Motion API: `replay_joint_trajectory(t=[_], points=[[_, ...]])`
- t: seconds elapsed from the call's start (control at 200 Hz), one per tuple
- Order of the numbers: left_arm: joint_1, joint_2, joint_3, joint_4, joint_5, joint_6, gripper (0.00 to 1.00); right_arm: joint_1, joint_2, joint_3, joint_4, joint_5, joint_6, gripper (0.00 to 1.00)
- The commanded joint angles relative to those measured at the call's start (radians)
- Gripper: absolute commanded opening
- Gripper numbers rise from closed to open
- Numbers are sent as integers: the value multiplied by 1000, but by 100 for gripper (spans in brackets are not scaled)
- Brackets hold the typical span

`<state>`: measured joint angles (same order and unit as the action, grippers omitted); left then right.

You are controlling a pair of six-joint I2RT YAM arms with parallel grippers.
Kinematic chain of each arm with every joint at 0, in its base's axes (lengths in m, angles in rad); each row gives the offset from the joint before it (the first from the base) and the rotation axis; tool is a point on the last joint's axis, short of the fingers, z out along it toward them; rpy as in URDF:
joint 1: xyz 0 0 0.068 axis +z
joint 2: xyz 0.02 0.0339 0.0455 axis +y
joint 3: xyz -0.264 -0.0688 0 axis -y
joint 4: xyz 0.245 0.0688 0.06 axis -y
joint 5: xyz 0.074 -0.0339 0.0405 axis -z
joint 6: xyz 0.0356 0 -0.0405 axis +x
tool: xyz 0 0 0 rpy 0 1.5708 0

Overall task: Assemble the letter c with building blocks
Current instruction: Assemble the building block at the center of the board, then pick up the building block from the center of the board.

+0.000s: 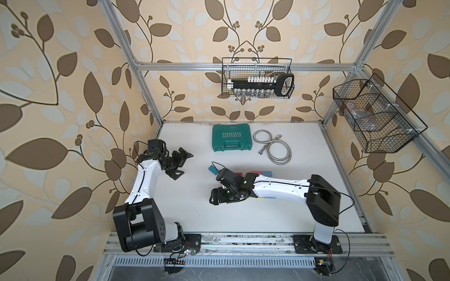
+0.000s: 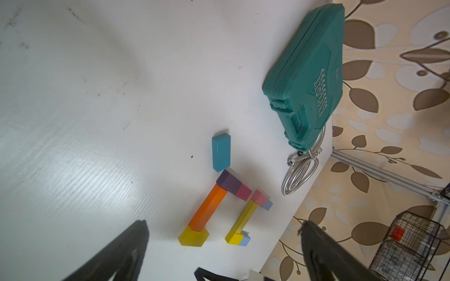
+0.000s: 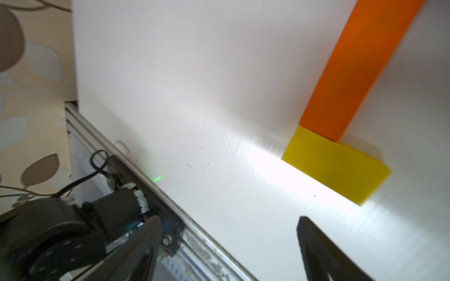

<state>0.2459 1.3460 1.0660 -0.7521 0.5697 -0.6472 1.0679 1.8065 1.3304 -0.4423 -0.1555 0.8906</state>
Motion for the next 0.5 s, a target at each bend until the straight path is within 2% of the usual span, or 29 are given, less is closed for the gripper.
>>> replay_joint_trajectory(t=[0.0, 0.095, 0.28, 0.36, 0.495], points=[[-116, 23, 119, -90, -113, 106, 99, -88, -147, -60, -81, 57, -56, 91], [-236, 87, 203, -158, -249, 146, 99, -179, -227, -105, -113, 66, -86, 98], [-353, 249, 302, -235, -395, 149, 99, -339, -335, -191, -138, 52, -125, 99], [-369, 289, 324, -249, -425, 96, 99, -386, -345, -204, -134, 33, -162, 99], [-366, 256, 293, -185, -480, -12, 99, -415, -284, -137, -133, -35, -312, 97]])
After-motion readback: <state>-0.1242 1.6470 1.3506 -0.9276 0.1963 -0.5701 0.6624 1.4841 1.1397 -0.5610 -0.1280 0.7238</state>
